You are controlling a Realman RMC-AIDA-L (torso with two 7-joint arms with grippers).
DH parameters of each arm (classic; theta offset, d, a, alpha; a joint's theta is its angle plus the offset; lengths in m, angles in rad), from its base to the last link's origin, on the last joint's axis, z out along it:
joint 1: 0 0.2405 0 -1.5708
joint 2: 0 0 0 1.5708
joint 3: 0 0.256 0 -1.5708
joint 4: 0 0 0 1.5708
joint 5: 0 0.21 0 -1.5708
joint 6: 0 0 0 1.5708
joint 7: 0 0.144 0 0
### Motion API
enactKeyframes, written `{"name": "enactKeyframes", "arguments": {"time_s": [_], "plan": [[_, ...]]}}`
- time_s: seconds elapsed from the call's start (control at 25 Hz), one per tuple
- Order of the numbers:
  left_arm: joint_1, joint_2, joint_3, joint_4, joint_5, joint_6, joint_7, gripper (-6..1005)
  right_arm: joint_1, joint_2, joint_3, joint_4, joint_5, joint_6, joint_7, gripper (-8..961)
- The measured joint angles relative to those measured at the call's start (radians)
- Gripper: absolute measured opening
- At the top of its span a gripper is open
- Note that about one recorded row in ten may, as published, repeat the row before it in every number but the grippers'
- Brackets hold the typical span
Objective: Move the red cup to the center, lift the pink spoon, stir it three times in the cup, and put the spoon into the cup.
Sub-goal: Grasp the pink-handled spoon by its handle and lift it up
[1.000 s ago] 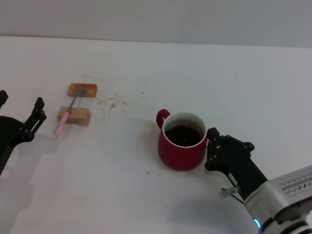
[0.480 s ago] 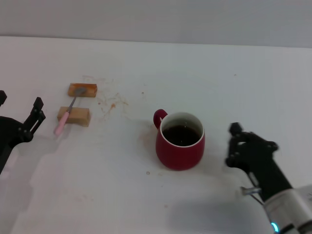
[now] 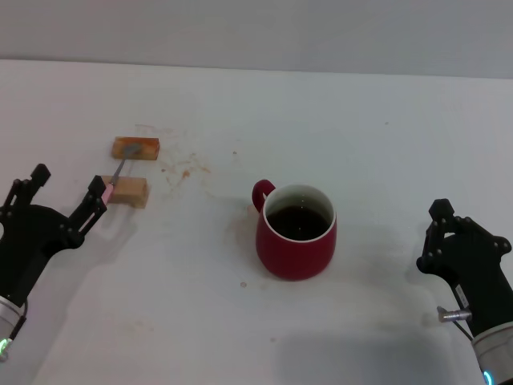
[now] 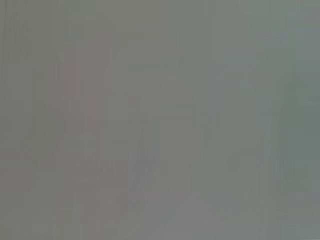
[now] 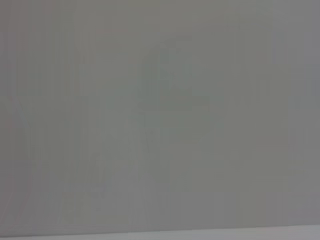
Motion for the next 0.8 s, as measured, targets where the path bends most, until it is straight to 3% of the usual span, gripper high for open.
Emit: {"name": "enactKeyframes", "arguments": {"time_s": [0.8], "plan": [[-0.018,-0.011,0.017,-0.01,-0.003,-0.154,0.089,854,0.009,-0.003,-0.003,0.0,-0.006,0.004,0.0,-1]]}}
